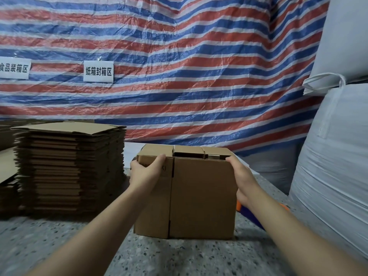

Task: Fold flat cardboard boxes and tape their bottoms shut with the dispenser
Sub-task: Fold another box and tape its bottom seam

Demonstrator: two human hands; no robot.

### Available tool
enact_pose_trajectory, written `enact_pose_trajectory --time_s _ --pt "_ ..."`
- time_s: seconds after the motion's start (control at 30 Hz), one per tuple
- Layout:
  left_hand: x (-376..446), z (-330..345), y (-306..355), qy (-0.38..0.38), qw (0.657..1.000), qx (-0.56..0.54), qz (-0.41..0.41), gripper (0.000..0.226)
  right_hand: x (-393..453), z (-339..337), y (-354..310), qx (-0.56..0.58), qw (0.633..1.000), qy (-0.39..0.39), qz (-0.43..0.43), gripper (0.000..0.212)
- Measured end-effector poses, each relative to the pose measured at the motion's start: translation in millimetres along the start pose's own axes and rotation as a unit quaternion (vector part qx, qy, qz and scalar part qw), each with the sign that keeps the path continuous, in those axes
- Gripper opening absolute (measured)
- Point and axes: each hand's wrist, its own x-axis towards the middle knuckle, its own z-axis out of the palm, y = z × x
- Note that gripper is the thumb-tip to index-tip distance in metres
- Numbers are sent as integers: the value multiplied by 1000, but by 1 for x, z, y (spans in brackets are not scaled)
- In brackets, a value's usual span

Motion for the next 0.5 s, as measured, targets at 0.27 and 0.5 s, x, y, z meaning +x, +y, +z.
enact_pose_trajectory --time_s 0.27,0.5 --pt "-1 2 10 -8 999 -4 -38 94 -7 -12 -8 45 995 -89 1 46" --pt "-8 7 21 -134 991 15 15 67 -23 4 -13 -13 1000 10 4 55"
